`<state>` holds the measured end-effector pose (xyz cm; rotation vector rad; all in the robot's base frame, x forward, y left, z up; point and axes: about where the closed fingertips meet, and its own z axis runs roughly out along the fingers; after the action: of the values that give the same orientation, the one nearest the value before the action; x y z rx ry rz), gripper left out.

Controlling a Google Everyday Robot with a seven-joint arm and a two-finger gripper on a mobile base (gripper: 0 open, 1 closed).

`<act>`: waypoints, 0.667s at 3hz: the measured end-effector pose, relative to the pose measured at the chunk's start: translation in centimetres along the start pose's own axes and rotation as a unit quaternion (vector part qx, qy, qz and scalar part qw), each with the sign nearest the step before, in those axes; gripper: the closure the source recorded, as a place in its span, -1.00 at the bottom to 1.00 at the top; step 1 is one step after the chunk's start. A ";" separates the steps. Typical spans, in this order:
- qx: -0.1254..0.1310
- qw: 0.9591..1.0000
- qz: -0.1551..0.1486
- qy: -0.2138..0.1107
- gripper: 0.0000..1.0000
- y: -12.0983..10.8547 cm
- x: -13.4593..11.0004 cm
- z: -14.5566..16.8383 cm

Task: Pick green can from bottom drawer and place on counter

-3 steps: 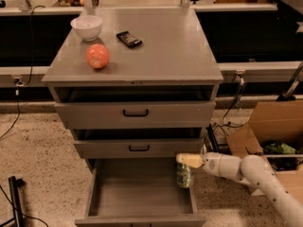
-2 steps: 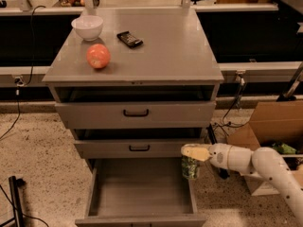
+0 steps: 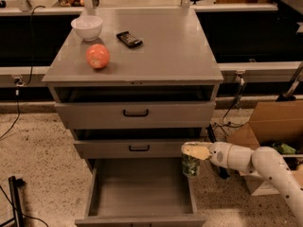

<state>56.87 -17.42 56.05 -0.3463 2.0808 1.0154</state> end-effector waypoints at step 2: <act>-0.005 0.990 -0.136 -0.044 1.00 3.6 -10.7 -4.0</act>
Offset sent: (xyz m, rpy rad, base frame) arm 0.0629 -0.0384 0.2190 -0.1771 -0.4754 0.0920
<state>59.92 -19.06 67.53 -0.5639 1.8884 0.8601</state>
